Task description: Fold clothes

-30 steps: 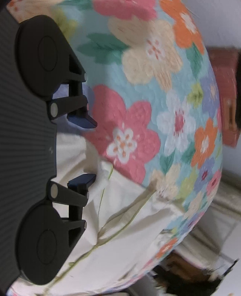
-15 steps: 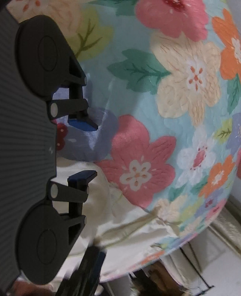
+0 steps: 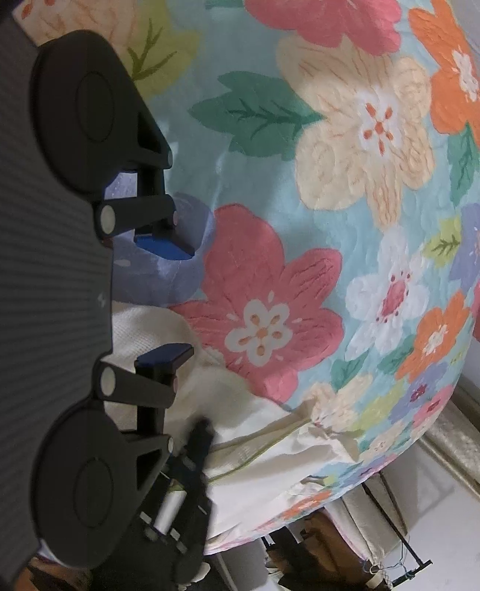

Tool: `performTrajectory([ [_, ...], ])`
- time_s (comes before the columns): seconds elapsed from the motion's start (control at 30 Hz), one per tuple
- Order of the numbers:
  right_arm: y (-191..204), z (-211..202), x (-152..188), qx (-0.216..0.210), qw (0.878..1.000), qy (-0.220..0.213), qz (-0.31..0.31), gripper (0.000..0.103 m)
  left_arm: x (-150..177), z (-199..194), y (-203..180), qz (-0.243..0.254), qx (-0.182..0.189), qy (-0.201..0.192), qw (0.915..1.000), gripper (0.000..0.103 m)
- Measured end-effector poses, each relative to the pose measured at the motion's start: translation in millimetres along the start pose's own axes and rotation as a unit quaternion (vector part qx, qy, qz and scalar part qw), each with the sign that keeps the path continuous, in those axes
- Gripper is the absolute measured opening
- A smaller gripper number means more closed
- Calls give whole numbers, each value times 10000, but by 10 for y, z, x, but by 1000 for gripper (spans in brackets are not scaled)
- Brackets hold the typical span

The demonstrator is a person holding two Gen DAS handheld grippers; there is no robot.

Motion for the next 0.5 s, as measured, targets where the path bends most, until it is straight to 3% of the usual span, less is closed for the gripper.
performTrajectory([
  [0.17, -369, -159, -225, 695, 9941, -592, 591, 7, -8, -116, -16, 130, -127, -175, 9997, 49],
  [0.3, -508, -46, -267, 280, 9929, -463, 1058, 13, -10, -73, 47, 210, -530, -128, 9983, 49],
  [0.5, -907, -135, -273, 48, 9734, -843, 2132, 14, 9, -85, -22, 252, -400, -109, 9988, 51],
])
Point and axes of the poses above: each gripper's, at about its wrist camera, not at the fingertips, and z roughly the way its jaws point, y to its left, x to its underside, the point moved 6 cm from there along z, roughly the way its jaws point, and after that the axes turned 1 degree about -z, right-handed, at the moved point
